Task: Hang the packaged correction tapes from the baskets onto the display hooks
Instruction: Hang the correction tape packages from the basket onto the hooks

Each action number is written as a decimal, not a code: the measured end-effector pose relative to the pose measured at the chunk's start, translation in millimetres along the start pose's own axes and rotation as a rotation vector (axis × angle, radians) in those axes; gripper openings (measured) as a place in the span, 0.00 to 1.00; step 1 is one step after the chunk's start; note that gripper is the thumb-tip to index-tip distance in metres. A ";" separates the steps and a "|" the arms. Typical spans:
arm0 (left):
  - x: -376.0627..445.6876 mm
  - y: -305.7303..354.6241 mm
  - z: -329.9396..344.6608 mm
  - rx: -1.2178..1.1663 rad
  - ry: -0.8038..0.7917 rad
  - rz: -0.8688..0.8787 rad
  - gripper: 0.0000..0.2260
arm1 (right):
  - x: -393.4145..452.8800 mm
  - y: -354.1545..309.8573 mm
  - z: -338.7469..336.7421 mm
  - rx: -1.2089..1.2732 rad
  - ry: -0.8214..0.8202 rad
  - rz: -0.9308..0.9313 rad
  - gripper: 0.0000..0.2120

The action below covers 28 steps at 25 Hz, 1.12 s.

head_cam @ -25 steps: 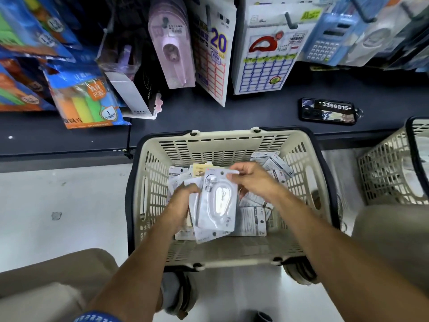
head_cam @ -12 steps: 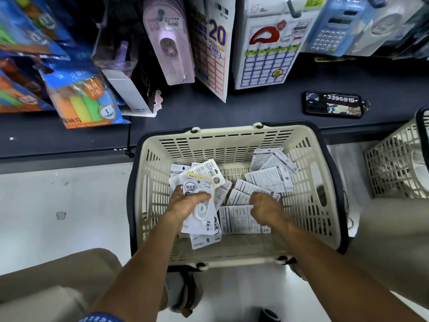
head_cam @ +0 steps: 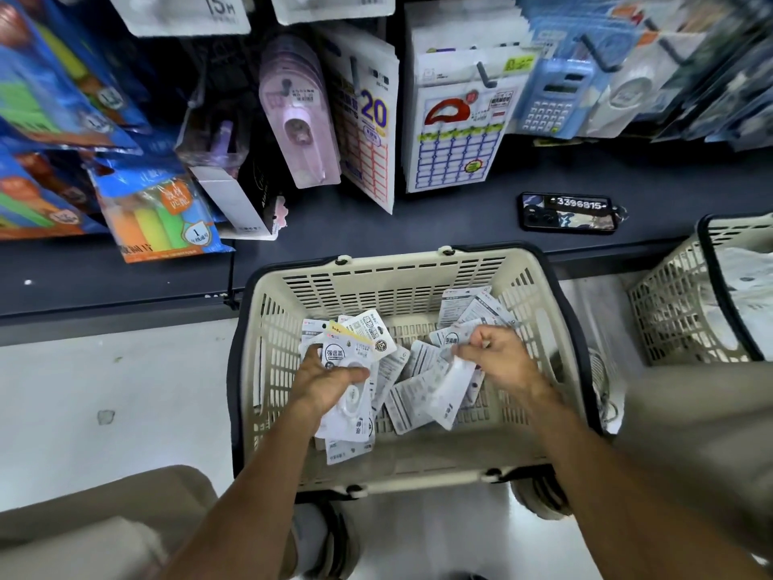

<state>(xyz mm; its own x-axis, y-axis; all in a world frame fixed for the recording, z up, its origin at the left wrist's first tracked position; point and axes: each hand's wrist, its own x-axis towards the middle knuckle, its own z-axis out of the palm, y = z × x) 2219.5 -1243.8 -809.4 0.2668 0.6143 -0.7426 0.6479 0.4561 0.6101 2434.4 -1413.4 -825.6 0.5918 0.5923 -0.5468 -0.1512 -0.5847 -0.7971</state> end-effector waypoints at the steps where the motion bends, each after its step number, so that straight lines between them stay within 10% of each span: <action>1: -2.2 2.1 -1.6 0.005 -0.001 0.004 0.45 | 1.8 -10.1 -9.7 0.171 -0.083 -0.011 0.17; 4: -8.8 7.3 -4.3 -0.006 -0.074 -0.009 0.43 | 1.4 -38.6 -8.8 0.434 -0.394 0.007 0.15; 8: -18.2 15.6 -1.9 -0.145 -0.298 -0.078 0.16 | 2.5 -52.6 23.1 0.138 -0.525 -0.102 0.14; 13: -14.2 13.7 -1.6 -0.234 -0.447 -0.165 0.32 | -1.0 -59.8 39.5 0.004 -0.420 -0.085 0.05; 17: -8.5 5.9 1.7 0.046 -0.296 -0.118 0.40 | 6.1 -36.1 57.3 0.194 -0.211 0.106 0.20; 20: 0.6 2.4 1.1 0.020 -0.129 -0.094 0.45 | 7.5 13.2 59.0 -0.331 -0.230 0.302 0.24; 24: 8.0 -7.4 -1.8 0.041 -0.104 -0.077 0.22 | 17.2 41.6 74.7 -0.658 -0.357 0.406 0.20; 28: 13.0 9.1 3.0 0.136 -0.104 -0.062 0.27 | 16.0 42.3 62.2 -0.592 -0.094 0.350 0.20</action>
<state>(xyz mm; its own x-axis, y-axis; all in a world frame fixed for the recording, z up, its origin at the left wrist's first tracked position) 2231.0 -1233.5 -814.3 0.2916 0.5145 -0.8064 0.7542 0.3949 0.5246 2388.3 -1394.1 -884.0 0.5120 0.3431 -0.7875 0.1525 -0.9385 -0.3098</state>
